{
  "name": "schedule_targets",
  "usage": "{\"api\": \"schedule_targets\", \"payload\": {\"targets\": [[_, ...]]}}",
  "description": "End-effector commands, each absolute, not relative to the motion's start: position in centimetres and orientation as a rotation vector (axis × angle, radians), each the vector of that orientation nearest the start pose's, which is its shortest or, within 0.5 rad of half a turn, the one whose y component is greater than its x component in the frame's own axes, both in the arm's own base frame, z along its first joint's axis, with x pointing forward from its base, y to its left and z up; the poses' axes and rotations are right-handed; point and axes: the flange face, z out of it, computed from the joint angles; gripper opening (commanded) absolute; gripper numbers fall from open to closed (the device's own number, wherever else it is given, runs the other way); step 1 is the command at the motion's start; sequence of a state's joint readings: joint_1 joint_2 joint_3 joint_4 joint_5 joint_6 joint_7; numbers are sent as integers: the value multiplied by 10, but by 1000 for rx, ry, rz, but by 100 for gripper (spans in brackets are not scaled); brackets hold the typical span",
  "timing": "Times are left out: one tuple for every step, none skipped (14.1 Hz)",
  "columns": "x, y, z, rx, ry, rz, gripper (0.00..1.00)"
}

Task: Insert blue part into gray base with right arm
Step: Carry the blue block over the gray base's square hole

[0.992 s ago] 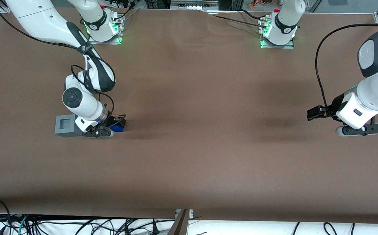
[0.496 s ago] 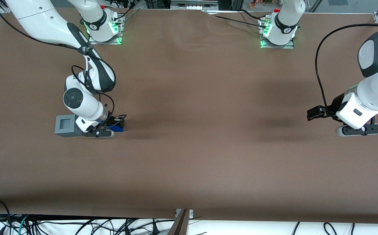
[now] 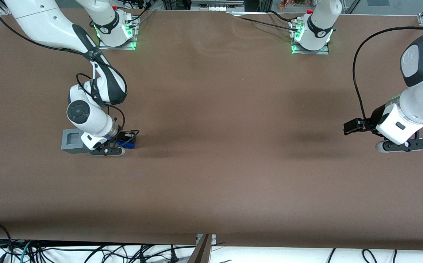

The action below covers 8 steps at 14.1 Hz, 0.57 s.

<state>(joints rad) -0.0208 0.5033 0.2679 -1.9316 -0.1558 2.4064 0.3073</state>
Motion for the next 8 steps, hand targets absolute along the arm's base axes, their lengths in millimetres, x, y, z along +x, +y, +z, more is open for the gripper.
{"api": "schedule_targets", "payload": {"targets": [[614,125,279,-3172,-129,51,0],[621,116,294,-3184,-167,85,0],[628,104,306,-3196,-203,129,0],[635,91,318,-3203,-239,156,0],[640,80,326,-3204,-281,164,0],[643,66,329,-3207,-319,168,0],[644,54,331,-3211,-333,166,0],[645,45,335,-3213,-359,162,0]]}}
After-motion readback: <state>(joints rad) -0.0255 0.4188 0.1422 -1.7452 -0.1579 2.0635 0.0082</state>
